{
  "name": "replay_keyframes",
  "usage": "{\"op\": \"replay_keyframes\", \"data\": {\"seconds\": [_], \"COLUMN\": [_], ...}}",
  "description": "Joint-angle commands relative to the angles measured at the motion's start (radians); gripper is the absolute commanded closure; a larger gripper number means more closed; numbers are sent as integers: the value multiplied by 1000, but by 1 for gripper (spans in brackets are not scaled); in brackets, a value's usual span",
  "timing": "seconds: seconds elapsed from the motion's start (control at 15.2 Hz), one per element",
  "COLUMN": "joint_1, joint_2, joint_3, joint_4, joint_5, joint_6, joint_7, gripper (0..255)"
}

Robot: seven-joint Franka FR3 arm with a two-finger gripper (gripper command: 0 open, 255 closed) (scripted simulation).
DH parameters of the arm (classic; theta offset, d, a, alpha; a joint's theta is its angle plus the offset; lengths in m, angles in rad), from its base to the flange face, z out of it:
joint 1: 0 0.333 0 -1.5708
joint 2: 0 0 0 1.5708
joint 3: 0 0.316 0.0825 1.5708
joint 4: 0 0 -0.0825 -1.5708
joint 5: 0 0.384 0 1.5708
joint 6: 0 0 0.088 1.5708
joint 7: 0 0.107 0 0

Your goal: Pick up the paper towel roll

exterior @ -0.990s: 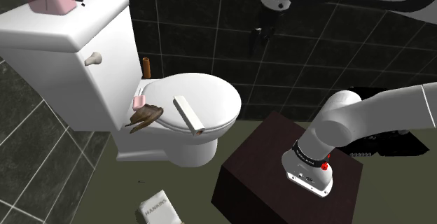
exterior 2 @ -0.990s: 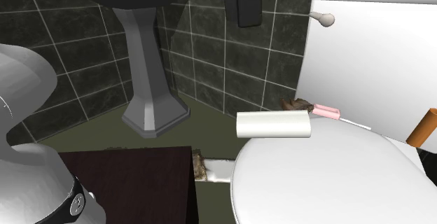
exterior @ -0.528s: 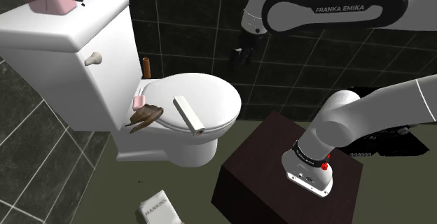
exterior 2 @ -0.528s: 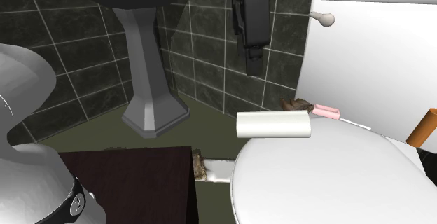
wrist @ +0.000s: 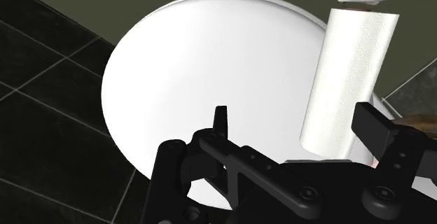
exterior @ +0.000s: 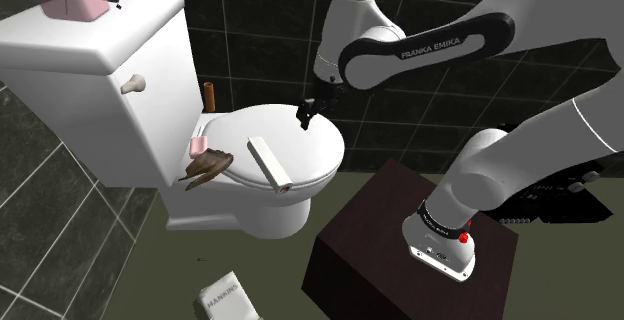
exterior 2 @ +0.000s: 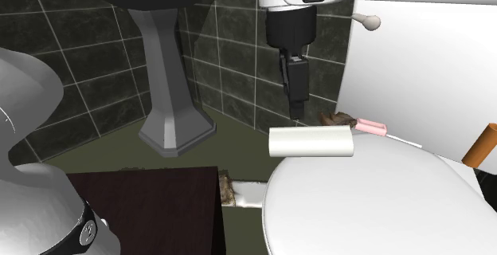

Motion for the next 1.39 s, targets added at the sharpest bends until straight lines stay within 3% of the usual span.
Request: {"op": "replay_keyframes", "data": {"seconds": [0.0,0.33,0.66,0.79,1.32], "joint_1": [-1,-16,-28,-18,9], "joint_2": [61,248,458,545,652], "joint_3": [28,98,145,145,103], "joint_4": [-2,32,107,148,148], "joint_5": [3,-37,-159,-229,-343], "joint_6": [71,233,367,409,504], "joint_7": [45,174,351,433,523], "gripper": [0,0,0,0,0]}}
